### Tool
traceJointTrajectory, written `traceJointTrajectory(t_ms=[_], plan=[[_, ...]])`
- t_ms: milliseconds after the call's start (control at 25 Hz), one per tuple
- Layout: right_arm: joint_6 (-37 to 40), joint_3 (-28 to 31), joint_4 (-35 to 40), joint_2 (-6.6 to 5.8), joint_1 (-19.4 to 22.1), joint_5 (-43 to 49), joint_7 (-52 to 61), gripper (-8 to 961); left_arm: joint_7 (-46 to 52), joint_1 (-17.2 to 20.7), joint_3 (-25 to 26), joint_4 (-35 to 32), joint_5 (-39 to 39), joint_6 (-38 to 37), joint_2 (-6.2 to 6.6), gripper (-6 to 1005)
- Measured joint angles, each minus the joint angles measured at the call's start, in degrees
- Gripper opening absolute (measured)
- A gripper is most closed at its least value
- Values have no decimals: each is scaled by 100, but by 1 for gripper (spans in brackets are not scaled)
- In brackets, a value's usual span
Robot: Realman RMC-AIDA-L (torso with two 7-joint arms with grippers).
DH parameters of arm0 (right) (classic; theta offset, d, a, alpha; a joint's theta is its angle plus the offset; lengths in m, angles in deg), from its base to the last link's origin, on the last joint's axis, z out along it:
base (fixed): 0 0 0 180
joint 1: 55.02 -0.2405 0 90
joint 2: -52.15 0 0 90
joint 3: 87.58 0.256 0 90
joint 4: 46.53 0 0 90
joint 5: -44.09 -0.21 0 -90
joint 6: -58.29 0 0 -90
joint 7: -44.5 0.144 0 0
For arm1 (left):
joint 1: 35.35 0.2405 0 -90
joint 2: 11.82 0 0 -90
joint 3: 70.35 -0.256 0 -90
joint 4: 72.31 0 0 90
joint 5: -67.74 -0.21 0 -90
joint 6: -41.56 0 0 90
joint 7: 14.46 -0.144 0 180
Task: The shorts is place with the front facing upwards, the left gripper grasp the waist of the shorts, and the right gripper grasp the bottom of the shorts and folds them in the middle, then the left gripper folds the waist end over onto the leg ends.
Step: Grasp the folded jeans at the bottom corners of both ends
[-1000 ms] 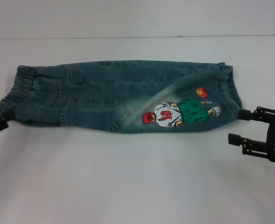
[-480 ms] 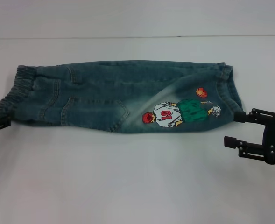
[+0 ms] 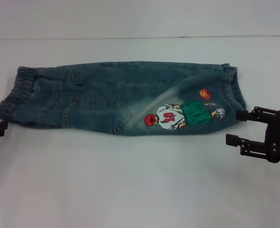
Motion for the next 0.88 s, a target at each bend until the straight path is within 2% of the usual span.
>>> traceJointTrajectory(t_ms=[680,880], plan=[[-60,-32,-21,0,-41,14,57,748,-121,-306,-412,294,-86,109,65,842],[-96,-41,-30,0,-61,20,61,749,-90,-308,-433,297,-90,101,67,652]])
